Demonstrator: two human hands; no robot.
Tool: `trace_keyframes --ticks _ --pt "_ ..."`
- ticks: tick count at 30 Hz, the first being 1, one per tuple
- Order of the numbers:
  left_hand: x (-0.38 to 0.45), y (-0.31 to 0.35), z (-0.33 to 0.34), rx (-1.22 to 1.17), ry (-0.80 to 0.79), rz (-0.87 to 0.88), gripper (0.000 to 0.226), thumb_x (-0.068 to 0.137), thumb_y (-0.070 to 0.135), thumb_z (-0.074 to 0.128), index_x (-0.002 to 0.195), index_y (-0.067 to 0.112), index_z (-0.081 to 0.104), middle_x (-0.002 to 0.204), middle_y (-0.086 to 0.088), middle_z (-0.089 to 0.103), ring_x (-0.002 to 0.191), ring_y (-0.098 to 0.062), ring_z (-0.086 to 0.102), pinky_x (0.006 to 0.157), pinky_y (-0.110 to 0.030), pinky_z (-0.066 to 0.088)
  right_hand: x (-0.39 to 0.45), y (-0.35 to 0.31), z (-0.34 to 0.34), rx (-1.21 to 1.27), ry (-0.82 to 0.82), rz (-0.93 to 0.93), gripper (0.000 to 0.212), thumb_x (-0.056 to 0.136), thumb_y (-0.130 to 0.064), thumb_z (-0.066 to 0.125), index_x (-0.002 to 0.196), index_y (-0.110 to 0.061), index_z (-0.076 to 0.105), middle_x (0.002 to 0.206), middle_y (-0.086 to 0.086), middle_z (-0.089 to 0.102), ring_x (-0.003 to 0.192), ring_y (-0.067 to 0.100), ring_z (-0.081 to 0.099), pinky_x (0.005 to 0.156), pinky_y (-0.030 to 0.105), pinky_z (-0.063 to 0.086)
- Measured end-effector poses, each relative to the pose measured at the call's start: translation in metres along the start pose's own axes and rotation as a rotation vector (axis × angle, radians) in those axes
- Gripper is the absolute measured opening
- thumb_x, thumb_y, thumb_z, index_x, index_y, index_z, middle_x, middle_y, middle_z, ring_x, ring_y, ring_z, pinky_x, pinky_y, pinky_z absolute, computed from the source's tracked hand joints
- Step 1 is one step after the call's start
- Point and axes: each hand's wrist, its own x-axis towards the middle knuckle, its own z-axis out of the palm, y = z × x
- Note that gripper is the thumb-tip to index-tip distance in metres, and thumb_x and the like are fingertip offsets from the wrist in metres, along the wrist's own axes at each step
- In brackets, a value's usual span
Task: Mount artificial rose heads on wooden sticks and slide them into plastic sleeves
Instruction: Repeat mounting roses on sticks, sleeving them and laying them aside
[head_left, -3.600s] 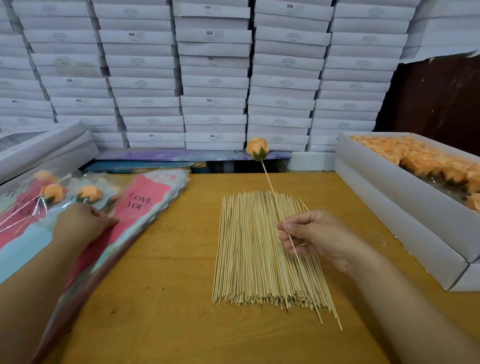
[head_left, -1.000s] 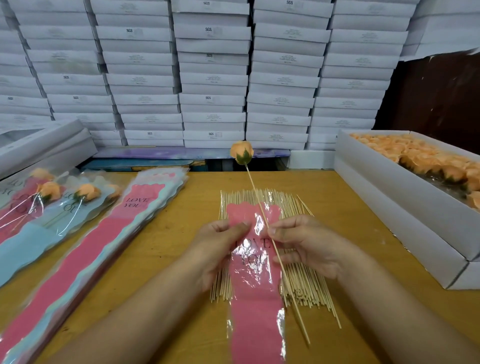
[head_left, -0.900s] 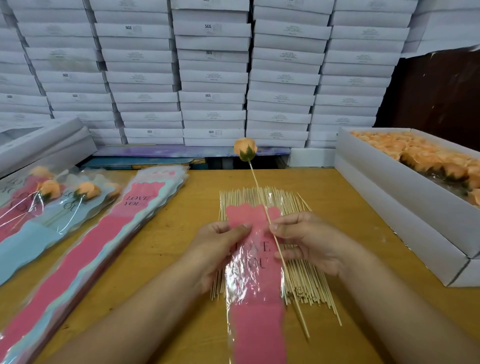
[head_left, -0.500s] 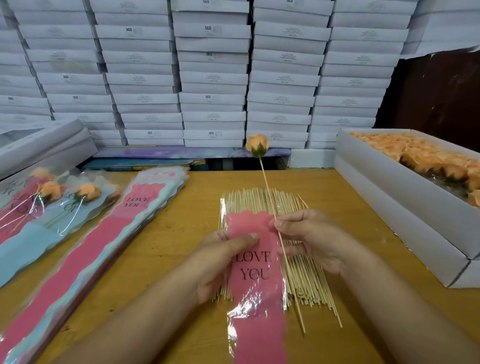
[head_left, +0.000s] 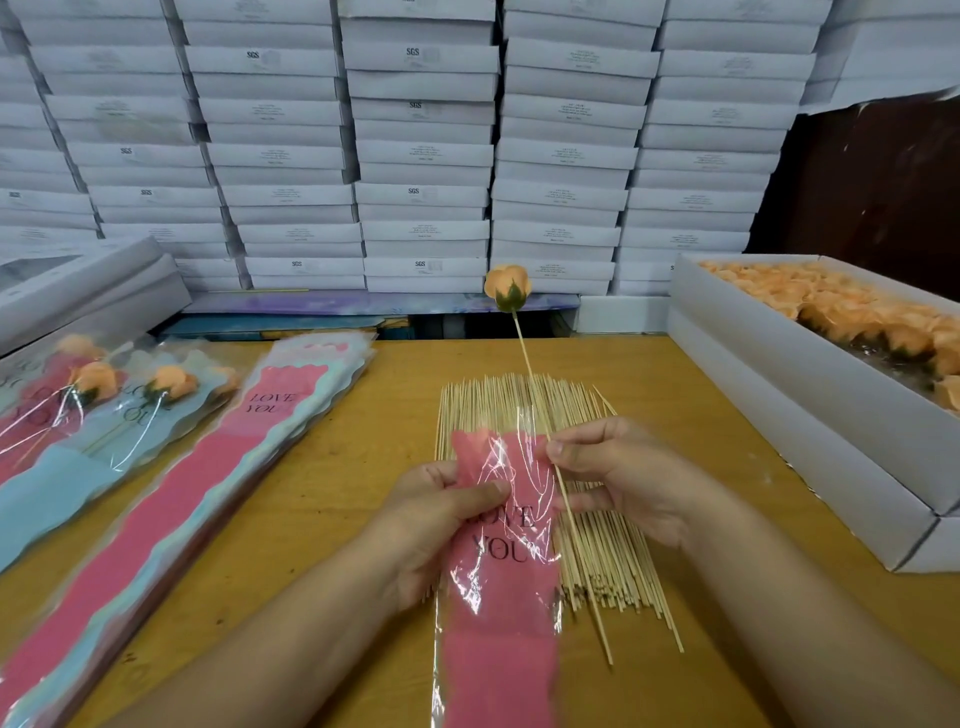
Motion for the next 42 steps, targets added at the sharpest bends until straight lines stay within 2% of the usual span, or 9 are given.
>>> trace_keyframes --ticks 5,10,15,20,23,27,35,39,42 --pt "0.002 -0.003 -0.003 -0.005 -0.019 -0.026 0.037 0.089 0.003 0.071 0.055 0.018 0.077 0.070 -0.008 0.071 0.056 -0.013 0.068 0.050 -0.022 0.055 0.000 0.001 -0.001 -0.018 0.010 -0.015 0.010 0.081 -0.005 0.073 0.075 -0.009 0.080 0.099 0.005 0.078 0.086 0.015 0.075 0.055 0.027 0.061" --pt "0.002 -0.002 -0.004 -0.040 -0.039 -0.035 0.003 0.078 0.006 0.077 0.077 0.008 0.079 0.085 -0.017 0.075 0.069 -0.024 0.069 0.063 -0.034 0.060 0.000 0.001 -0.001 -0.037 0.014 -0.026 0.006 0.074 -0.010 0.075 0.076 -0.011 0.081 0.096 0.005 0.078 0.084 0.017 0.075 0.056 0.027 0.061" --pt "0.002 -0.002 -0.005 -0.064 -0.022 -0.035 0.033 0.068 0.004 0.083 0.099 -0.004 0.071 0.089 -0.022 0.075 0.066 -0.026 0.074 0.054 -0.032 0.059 -0.001 0.000 0.001 -0.037 0.003 -0.031 0.019 0.084 -0.003 0.071 0.070 -0.013 0.081 0.091 0.004 0.078 0.080 0.014 0.076 0.054 0.025 0.059" --pt "0.001 -0.002 -0.004 -0.083 -0.015 -0.024 0.047 0.063 0.003 0.085 0.108 -0.003 0.071 0.099 -0.026 0.075 0.072 -0.030 0.074 0.069 -0.042 0.063 -0.001 0.000 0.002 -0.065 -0.009 -0.028 0.018 0.086 -0.004 0.071 0.074 -0.013 0.081 0.095 0.001 0.079 0.083 0.012 0.075 0.054 0.024 0.059" --pt "0.001 -0.002 -0.004 -0.092 -0.002 -0.033 0.051 0.062 0.002 0.085 0.111 -0.003 0.070 0.099 -0.027 0.074 0.071 -0.030 0.074 0.068 -0.042 0.063 0.000 0.001 0.000 -0.039 -0.001 -0.018 0.007 0.084 -0.005 0.072 0.088 -0.005 0.078 0.100 0.005 0.078 0.088 0.017 0.076 0.053 0.024 0.059" --pt "0.002 -0.003 -0.004 -0.095 0.010 -0.049 0.055 0.060 0.004 0.087 0.112 -0.002 0.070 0.099 -0.025 0.075 0.071 -0.030 0.074 0.067 -0.042 0.063 0.001 0.001 -0.003 -0.022 0.015 -0.007 0.011 0.087 -0.004 0.070 0.096 -0.001 0.075 0.101 0.007 0.078 0.091 0.020 0.076 0.052 0.024 0.058" --pt "0.002 -0.005 -0.005 -0.108 -0.019 -0.108 0.057 0.058 0.002 0.087 0.111 0.000 0.068 0.097 -0.024 0.075 0.070 -0.030 0.074 0.063 -0.040 0.063 0.021 -0.019 -0.011 -0.080 0.189 -0.017 0.007 0.092 -0.006 0.067 0.093 -0.005 0.074 0.092 0.007 0.078 0.075 0.015 0.075 0.055 0.024 0.058" --pt "0.002 -0.005 -0.006 -0.123 -0.032 -0.131 0.052 0.057 0.001 0.087 0.106 0.001 0.068 0.092 -0.023 0.076 0.065 -0.028 0.074 0.053 -0.036 0.060 0.036 -0.036 -0.006 -0.127 0.205 -0.022 0.008 0.094 -0.004 0.064 0.099 -0.001 0.070 0.090 0.011 0.075 0.068 0.016 0.073 0.053 0.023 0.059" --pt "0.002 -0.007 -0.006 -0.119 -0.049 -0.156 0.063 0.057 -0.001 0.087 0.116 0.000 0.064 0.095 -0.023 0.076 0.069 -0.029 0.075 0.059 -0.041 0.063 0.046 -0.054 -0.001 -0.169 0.216 -0.064 0.007 0.095 -0.004 0.063 0.093 -0.002 0.070 0.081 0.009 0.073 0.062 0.013 0.072 0.055 0.023 0.060"
